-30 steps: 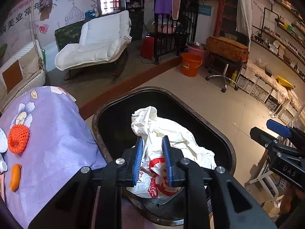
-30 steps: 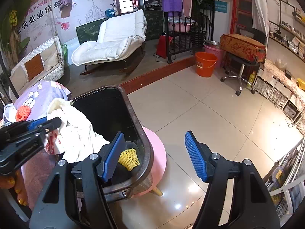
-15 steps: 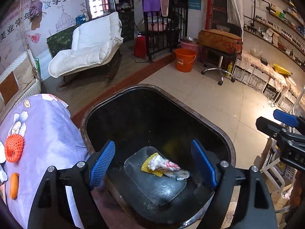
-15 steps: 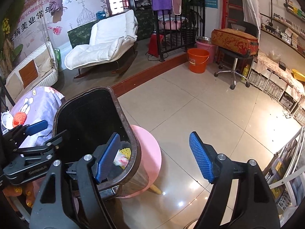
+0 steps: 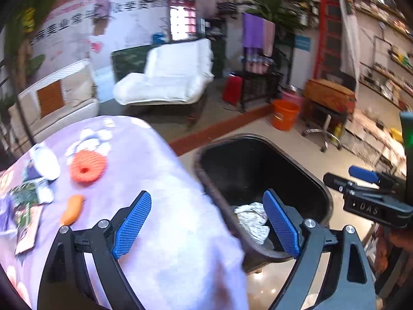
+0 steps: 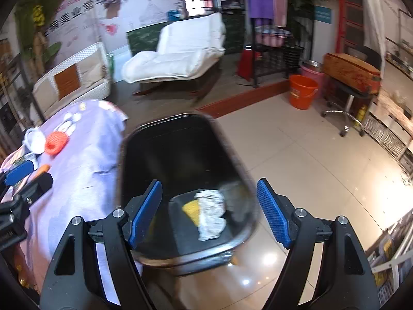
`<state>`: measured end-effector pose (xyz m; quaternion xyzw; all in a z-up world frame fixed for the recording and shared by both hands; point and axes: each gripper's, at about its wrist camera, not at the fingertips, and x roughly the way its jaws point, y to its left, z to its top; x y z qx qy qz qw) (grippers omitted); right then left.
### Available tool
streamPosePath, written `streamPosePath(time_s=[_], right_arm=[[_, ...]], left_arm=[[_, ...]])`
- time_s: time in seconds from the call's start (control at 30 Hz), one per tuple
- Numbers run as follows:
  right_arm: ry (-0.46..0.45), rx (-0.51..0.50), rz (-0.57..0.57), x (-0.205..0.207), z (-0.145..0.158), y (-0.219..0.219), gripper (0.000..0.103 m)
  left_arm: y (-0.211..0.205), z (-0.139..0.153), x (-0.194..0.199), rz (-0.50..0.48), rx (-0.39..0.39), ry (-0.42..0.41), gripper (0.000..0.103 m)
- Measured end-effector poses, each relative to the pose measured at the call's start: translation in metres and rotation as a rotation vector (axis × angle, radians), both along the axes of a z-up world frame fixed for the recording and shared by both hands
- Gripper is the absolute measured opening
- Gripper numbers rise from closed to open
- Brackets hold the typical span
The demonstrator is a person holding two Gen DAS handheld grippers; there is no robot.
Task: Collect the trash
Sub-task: 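Open both tools to drop the net and bag into the bin, then grasp the orange sweet potato with the right tool while the left tool grasps the purple snack bag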
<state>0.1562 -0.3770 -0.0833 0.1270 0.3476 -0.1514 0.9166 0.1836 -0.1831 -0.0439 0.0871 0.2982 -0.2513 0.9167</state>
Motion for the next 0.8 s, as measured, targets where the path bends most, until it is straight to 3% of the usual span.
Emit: streamPosePath(time_s=[0.27,0.53,0.63,0.8], right_arm=[[-0.005,0.007,0.233,0.030,0.001,0.078,0.076],[0.023,0.042,0.457,0.054,-0.002,0.159,0.076],[0.030,0.042,0.521,0.059,-0.001,0.187,0.076],[0.036,0.015,0.605,0.068,0.004,0.228,0.076]], left_arm=[[0.113,0.013,-0.006,0.330,-0.045,-0.066,0.088],[0.238,0.003,0.003,0.638,-0.056,-0.007,0.088],[0.276,-0.002,0.013,0.701,-0.072,0.017,0.088],[0.310,-0.004,0.041,0.722,-0.097,0.050,0.088]])
